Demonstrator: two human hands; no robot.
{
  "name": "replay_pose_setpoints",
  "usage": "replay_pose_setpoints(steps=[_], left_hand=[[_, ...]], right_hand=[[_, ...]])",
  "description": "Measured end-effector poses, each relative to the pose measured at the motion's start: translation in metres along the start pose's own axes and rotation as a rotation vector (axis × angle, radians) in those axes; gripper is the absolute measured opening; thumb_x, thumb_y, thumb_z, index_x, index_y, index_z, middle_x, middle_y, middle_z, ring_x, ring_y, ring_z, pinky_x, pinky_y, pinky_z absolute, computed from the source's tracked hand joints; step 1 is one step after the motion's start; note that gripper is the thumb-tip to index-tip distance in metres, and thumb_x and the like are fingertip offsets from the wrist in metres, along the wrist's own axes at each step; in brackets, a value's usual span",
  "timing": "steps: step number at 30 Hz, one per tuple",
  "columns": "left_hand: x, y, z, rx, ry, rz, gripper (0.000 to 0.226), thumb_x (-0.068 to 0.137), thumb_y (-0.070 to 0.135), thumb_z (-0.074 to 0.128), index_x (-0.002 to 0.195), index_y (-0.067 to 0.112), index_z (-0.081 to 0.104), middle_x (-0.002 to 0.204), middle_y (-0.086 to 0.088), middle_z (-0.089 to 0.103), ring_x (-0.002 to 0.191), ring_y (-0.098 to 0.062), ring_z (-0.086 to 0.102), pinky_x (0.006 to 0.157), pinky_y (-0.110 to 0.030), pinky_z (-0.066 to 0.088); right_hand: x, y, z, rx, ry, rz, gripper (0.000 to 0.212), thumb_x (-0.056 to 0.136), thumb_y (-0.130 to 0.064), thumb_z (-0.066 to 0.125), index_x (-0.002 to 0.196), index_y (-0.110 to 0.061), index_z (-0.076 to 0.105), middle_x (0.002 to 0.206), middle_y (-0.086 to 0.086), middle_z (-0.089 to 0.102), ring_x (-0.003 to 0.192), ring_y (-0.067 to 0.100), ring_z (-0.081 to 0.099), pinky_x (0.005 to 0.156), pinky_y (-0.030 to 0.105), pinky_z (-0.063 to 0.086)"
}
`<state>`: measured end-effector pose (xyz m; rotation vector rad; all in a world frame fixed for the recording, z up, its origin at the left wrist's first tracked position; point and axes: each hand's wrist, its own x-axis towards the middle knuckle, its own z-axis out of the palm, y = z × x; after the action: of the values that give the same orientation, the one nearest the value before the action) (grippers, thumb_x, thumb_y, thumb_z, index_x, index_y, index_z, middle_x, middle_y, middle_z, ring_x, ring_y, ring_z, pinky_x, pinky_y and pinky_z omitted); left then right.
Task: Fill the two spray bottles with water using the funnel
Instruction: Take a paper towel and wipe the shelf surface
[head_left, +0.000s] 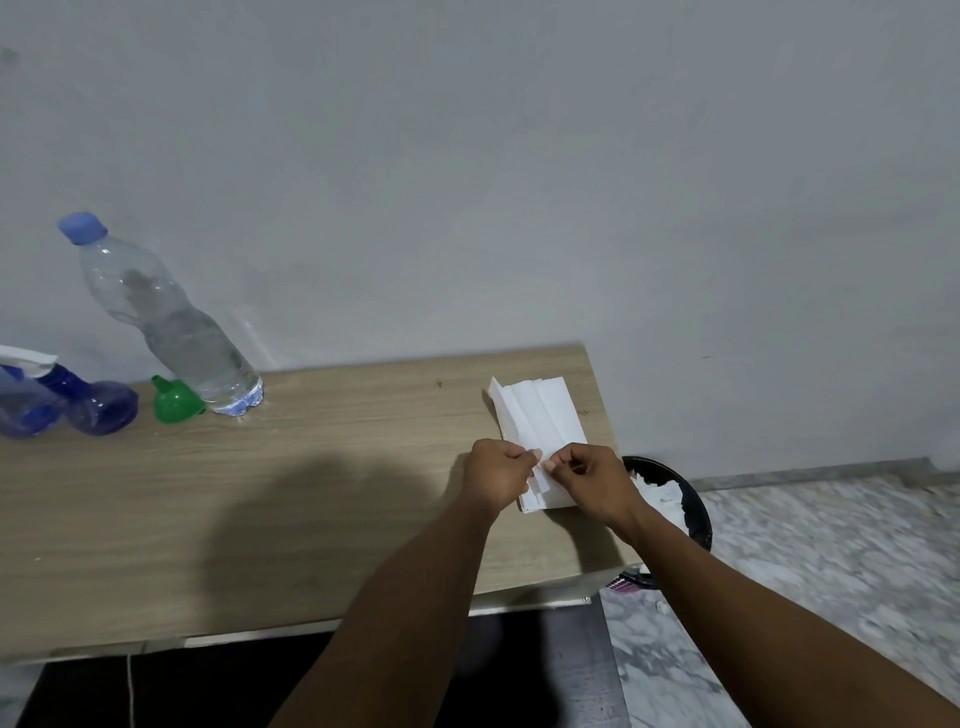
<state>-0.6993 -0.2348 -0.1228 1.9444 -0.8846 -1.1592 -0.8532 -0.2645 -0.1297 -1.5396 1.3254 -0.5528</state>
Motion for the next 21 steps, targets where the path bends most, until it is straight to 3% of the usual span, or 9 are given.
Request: replay_pose_setpoints(steps=[4,6,8,12,17,21], left_hand=[[0.004,-0.001,0.001,-0.054,0.051,-0.044,0.017,0.093,0.018,0.067,0.079,0.009,0.067,0.075,-0.010,0.070,0.064,-0.024,0.070,0.053,-0.019,0.048],[0.006,-0.002,-0.002,-0.033,0.068,-0.049,0.016,0.091,0.018,0.064,0.077,0.010,0.065,0.075,-0.009,0.067,0.068,-0.026,0.070,0.060,-0.025,0.050],[0.007,-0.001,-0.007,-0.029,0.086,-0.043,0.014,0.087,0.016,0.062,0.074,0.012,0.062,0.069,-0.007,0.058,0.063,-0.022,0.058,0.061,-0.028,0.048],[0.010,0.006,-0.016,-0.101,0.077,-0.032,0.014,0.081,0.017,0.060,0.069,0.014,0.055,0.066,-0.007,0.048,0.063,-0.020,0.048,0.060,-0.030,0.046],[0.017,0.025,-0.019,-0.217,0.008,-0.030,0.023,0.092,0.012,0.058,0.071,0.013,0.051,0.069,-0.006,0.050,0.063,-0.020,0.053,0.055,-0.028,0.053],[0.018,0.033,-0.017,-0.231,-0.043,-0.034,0.020,0.093,0.017,0.060,0.074,0.013,0.057,0.074,-0.005,0.055,0.070,-0.022,0.056,0.063,-0.033,0.056]], right_hand=[[0.002,-0.001,-0.004,-0.061,0.104,0.043,0.018,0.097,-0.016,0.054,0.095,-0.018,0.071,0.100,-0.004,0.070,0.092,0.014,0.062,0.073,0.020,0.043],[0.003,0.003,-0.007,-0.140,0.089,0.060,0.028,0.097,-0.007,0.046,0.109,-0.016,0.069,0.114,-0.001,0.066,0.104,0.017,0.059,0.081,0.021,0.042],[0.003,0.009,-0.010,-0.244,0.023,0.080,0.032,0.098,-0.006,0.043,0.120,-0.013,0.067,0.127,0.004,0.063,0.115,0.019,0.057,0.091,0.019,0.038],[0.003,0.015,-0.010,-0.387,-0.055,0.051,0.034,0.090,-0.017,0.064,0.124,-0.015,0.062,0.137,0.007,0.055,0.122,0.023,0.054,0.100,0.026,0.042],[0.004,0.016,-0.004,-0.493,-0.038,0.057,0.066,0.072,-0.044,0.081,0.128,-0.018,0.057,0.134,0.004,0.052,0.118,0.022,0.053,0.098,0.033,0.048],[0.007,0.017,0.001,-0.471,0.026,0.048,0.057,0.076,-0.039,0.082,0.122,-0.016,0.060,0.131,0.006,0.056,0.112,0.022,0.056,0.095,0.033,0.049]])
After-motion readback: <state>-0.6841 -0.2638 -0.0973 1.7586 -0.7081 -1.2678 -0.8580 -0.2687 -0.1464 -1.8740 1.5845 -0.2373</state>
